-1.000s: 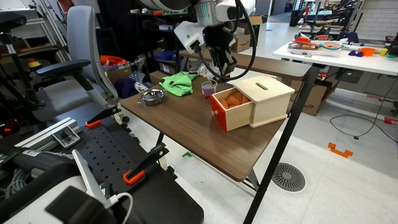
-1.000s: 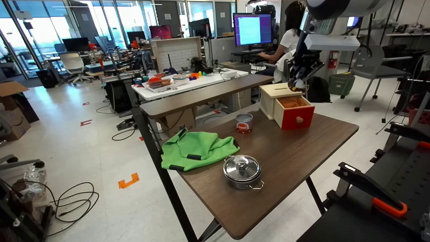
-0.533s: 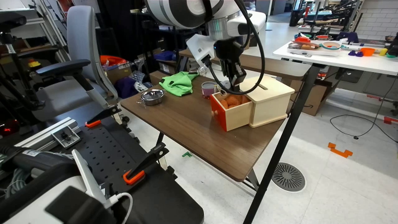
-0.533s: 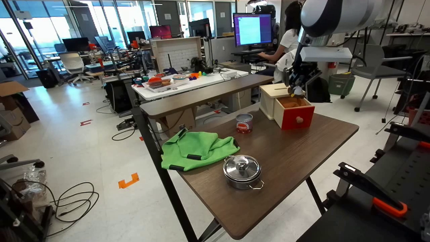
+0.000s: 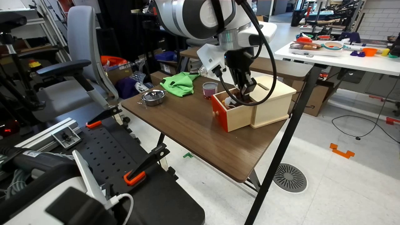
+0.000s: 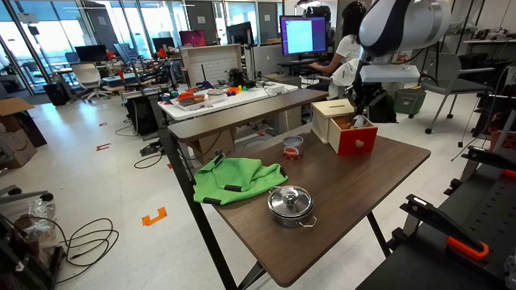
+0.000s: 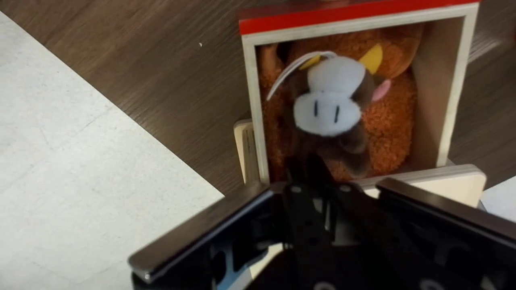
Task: Pick up the black and white plush toy and place it in the drawer
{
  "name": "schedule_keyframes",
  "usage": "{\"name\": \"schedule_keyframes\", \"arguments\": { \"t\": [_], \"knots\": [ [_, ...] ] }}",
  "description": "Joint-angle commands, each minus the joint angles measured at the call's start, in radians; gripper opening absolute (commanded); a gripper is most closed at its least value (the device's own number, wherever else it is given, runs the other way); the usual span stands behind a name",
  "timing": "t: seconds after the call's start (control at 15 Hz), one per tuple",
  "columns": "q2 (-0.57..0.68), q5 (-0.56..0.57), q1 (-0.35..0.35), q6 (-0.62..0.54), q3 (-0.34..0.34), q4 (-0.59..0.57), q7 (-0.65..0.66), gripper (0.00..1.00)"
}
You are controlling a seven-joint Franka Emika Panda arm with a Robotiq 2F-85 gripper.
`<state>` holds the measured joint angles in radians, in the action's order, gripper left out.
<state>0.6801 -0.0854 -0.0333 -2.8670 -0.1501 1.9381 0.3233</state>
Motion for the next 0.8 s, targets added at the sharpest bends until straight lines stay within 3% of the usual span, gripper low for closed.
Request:
{"name": "schedule_keyframes", "arguments": {
  "t": [0.0,0.53,0.6,0.73],
  "knots": [
    [0.027,-0.012,0.023,-0.009,-0.026,-0.025,0.013,0.38],
    [-0.038,-0.020,0.007,0.009,0.008,0.028,-0.021,0.94],
    [-0.056,-0.022,0.003,0.009,0.017,0.042,-0.029,0.99],
    [-0.109,-0.034,-0.014,0.017,0.049,0.083,-0.051,1.00]
  ]
}}
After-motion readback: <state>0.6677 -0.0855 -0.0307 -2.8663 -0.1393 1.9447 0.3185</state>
